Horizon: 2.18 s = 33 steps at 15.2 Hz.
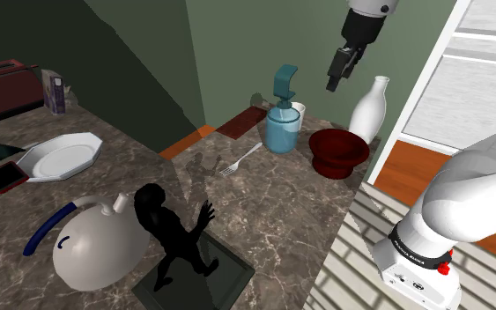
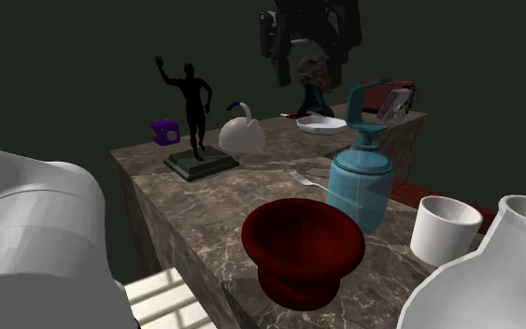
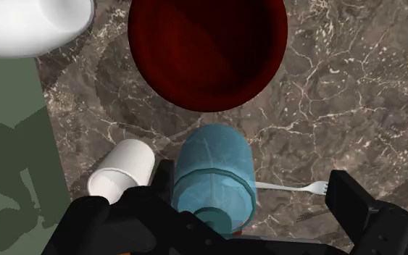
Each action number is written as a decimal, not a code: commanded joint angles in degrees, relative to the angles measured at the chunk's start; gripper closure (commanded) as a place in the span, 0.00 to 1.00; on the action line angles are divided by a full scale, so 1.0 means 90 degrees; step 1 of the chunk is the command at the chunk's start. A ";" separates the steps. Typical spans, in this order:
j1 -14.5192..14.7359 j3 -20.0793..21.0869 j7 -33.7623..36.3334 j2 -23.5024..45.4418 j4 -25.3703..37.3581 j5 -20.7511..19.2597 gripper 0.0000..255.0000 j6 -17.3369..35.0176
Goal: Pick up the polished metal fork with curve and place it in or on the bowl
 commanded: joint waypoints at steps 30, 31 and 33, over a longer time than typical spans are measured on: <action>0.2250 -0.0404 -0.6874 0.5766 0.1474 0.0730 0.00 0.3345; 0.2291 -0.0347 -0.7076 0.5933 0.1548 0.0743 0.00 0.3399; 0.2303 -0.0302 -0.7180 0.6061 0.1551 0.0753 0.00 0.3504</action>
